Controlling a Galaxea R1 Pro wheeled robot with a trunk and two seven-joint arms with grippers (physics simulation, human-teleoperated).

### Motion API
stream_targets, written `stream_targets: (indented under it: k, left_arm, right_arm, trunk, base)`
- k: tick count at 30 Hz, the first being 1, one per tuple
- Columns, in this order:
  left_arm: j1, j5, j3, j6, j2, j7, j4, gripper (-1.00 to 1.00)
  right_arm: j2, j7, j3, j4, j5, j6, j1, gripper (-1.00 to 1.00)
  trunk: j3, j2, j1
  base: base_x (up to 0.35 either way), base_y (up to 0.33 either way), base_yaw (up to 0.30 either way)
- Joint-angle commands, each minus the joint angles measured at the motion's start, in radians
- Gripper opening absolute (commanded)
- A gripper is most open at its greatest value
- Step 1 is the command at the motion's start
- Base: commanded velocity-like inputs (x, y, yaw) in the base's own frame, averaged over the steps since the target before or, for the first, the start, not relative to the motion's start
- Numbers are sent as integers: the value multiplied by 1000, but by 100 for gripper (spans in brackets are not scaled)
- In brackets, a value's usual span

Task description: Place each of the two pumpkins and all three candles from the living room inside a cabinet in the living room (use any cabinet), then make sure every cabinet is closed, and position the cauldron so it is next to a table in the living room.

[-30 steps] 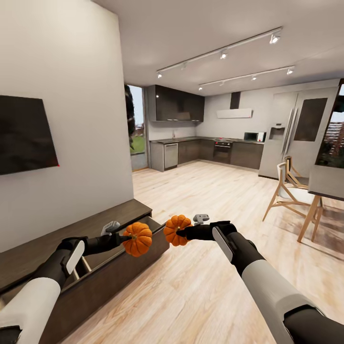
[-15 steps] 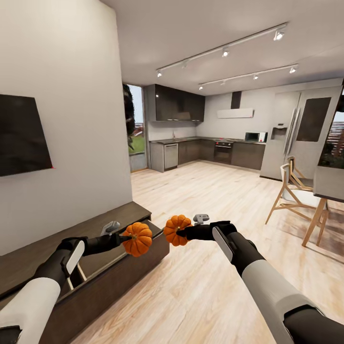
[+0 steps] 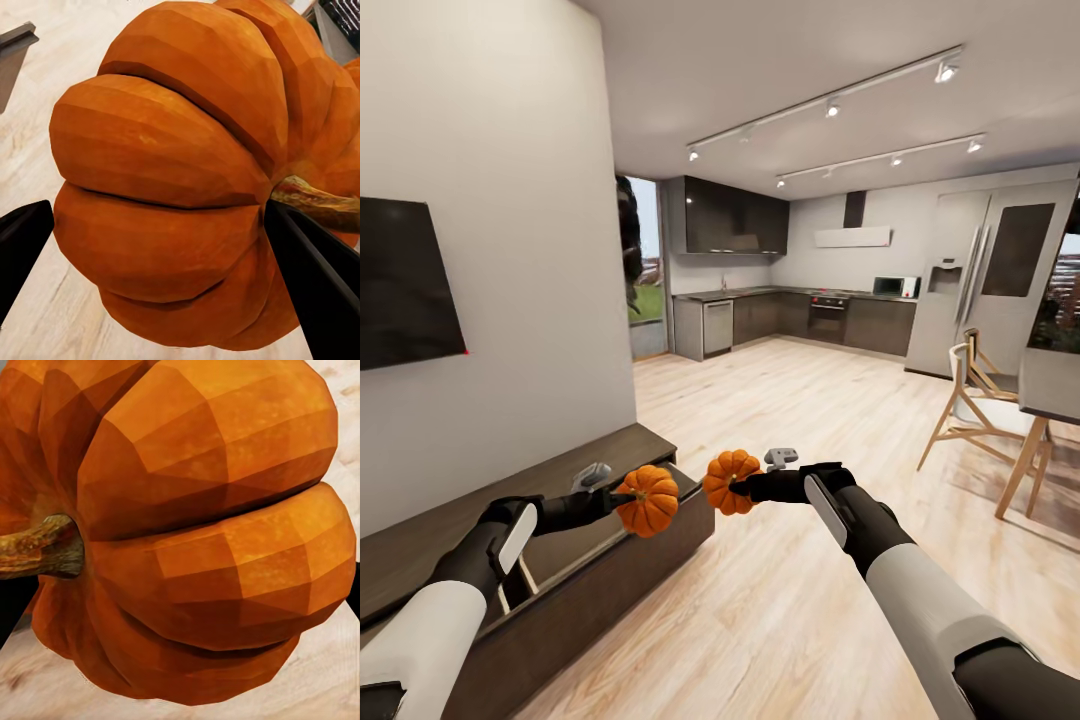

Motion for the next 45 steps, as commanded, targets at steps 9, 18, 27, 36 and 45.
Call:
stream_targets:
  k: [9, 18, 27, 36, 45]
  left_arm:
    - [-1, 2, 2, 5, 0, 0, 0, -100]
    - [-1, 2, 1, 5, 0, 0, 0, -100]
    - [-1, 2, 1, 5, 0, 0, 0, -100]
    - [-1, 2, 2, 5, 0, 0, 0, -100]
    - [-1, 2, 1, 5, 0, 0, 0, -100]
  right_arm:
    - [0, 0, 0, -1, -2, 4, -1, -100]
    - [0, 0, 0, -2, -2, 4, -1, -100]
    - [0, 0, 0, -2, -2, 4, -1, -100]
    - [0, 0, 0, -2, -2, 4, -1, -100]
    - [0, 0, 0, -2, -2, 4, -1, -100]
  trunk:
    - [-1, -1, 0]
    - [-1, -1, 0]
    - [-1, -1, 0]
    - [-1, -1, 0]
    - [-1, -1, 0]
  base:
    - [65, 0, 0]
    - [83, 0, 0]
    - [293, 0, 0]
    - [57, 0, 0]
    - [121, 0, 0]
